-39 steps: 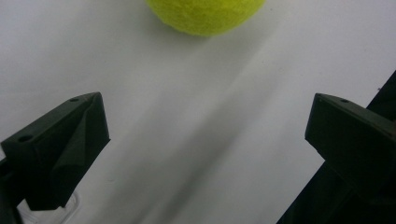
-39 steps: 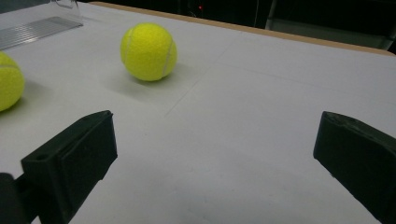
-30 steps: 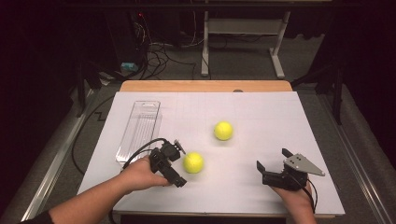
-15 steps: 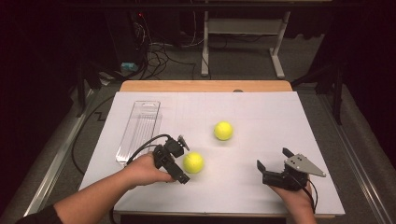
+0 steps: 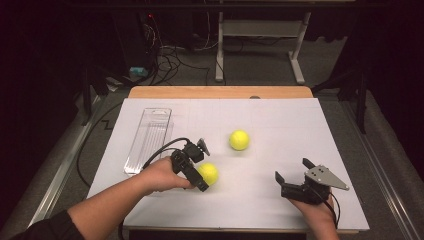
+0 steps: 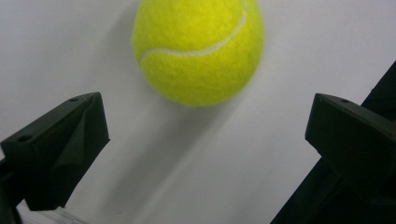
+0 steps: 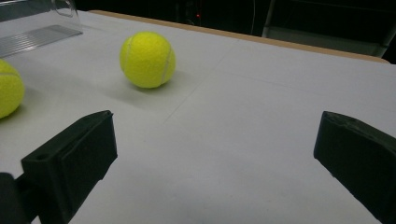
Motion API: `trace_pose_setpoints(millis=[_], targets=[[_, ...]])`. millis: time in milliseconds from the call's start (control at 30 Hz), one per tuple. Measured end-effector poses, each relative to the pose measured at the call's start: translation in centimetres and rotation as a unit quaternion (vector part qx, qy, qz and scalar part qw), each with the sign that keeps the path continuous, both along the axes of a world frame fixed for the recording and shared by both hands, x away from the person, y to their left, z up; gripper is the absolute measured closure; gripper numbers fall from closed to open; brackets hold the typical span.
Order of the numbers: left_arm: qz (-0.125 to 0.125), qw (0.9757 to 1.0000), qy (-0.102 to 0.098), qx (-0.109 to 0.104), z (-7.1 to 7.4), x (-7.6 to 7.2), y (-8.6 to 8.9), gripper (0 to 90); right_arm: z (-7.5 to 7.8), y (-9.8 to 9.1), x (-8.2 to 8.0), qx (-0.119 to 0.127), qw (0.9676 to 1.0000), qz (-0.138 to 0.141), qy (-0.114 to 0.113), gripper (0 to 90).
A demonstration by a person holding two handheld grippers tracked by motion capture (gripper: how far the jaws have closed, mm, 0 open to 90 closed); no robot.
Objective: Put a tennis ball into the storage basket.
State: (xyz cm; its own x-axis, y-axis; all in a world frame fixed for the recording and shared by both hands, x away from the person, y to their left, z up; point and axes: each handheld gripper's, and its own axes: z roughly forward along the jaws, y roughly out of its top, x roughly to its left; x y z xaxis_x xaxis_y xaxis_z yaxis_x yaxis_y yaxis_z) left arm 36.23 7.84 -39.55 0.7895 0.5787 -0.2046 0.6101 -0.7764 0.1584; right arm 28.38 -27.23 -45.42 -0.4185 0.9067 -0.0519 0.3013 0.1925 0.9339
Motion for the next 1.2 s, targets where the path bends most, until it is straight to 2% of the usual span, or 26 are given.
trace_pose_setpoints(millis=[300, 567, 800, 1200], targets=[[-0.002, 1.0, 0.006, 0.004, 0.1, 1.1, -0.7, 0.6, 0.0, 0.0, 0.0, 0.001, 1.0, 0.0, -0.001, 0.0], [-0.002, 0.9998, 0.013, 0.016, 0.1, 2.1, -1.3, 0.6, -0.1, 0.0, 0.0, 0.003, 1.0, 0.0, 0.0, 0.0], [0.006, 0.9998, 0.015, 0.013, 0.4, 2.9, -1.6, 0.6, -0.1, -0.1, 0.1, 0.005, 1.0, 0.0, 0.0, 0.0], [0.003, 0.9994, 0.024, 0.025, -0.4, 3.6, -2.4, 0.6, -0.2, -0.1, 0.1, 0.004, 1.0, -0.001, 0.003, 0.0]])
